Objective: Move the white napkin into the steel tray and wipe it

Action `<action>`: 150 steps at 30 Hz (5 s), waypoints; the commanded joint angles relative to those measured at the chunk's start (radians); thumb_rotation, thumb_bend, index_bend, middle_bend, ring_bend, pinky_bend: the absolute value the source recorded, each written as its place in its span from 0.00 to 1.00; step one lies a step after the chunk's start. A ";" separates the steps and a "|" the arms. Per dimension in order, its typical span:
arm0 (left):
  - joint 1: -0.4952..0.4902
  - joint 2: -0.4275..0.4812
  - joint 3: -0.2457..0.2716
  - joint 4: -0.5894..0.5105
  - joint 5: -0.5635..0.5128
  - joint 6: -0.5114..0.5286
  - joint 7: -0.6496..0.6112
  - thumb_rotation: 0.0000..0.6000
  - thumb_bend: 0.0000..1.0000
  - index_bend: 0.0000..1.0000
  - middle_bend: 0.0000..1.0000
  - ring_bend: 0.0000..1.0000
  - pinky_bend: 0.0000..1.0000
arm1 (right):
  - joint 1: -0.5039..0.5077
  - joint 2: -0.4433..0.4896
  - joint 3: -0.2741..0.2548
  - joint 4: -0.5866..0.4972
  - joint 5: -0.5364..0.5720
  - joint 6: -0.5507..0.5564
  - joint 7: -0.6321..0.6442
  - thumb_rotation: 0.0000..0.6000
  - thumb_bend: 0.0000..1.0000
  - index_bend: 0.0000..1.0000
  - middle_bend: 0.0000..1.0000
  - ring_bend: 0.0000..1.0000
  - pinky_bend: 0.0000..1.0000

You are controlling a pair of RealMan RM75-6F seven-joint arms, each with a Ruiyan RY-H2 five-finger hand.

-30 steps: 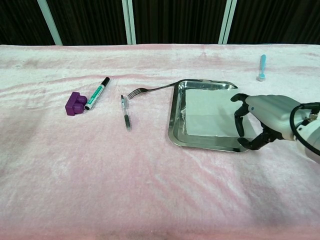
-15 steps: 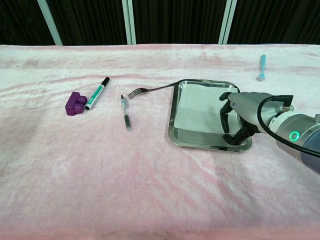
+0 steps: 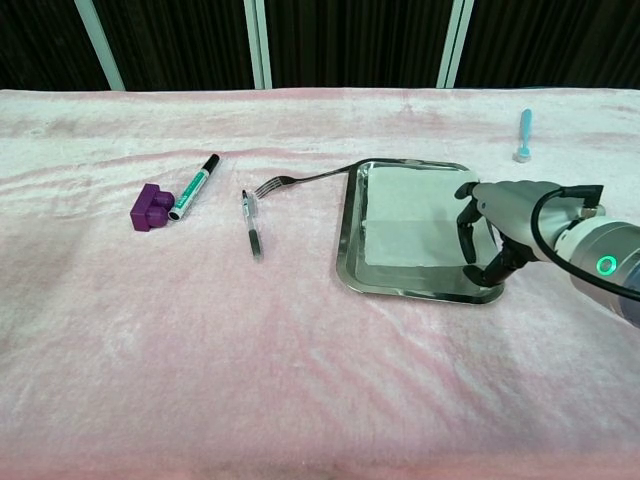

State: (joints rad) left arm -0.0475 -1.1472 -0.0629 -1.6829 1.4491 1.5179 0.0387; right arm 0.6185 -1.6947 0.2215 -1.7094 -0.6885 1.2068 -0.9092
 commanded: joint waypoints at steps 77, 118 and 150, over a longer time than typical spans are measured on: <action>-0.001 0.002 0.001 -0.007 -0.003 -0.003 0.002 1.00 0.41 0.09 0.03 0.00 0.00 | 0.111 0.113 -0.025 -0.031 0.011 -0.096 0.209 1.00 0.28 0.23 0.03 0.10 0.16; -0.007 0.004 -0.001 -0.004 -0.008 -0.013 -0.012 1.00 0.41 0.09 0.03 0.00 0.00 | 0.169 -0.054 -0.050 0.270 -0.012 -0.204 0.266 1.00 0.34 0.23 0.08 0.11 0.16; -0.008 0.007 0.000 -0.007 -0.008 -0.016 -0.011 1.00 0.41 0.09 0.03 0.00 0.00 | 0.181 -0.069 -0.043 0.283 -0.001 -0.235 0.293 1.00 0.33 0.23 0.08 0.11 0.16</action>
State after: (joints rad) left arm -0.0557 -1.1405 -0.0630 -1.6901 1.4408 1.5023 0.0276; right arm 0.7988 -1.7636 0.1780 -1.4259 -0.6897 0.9723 -0.6165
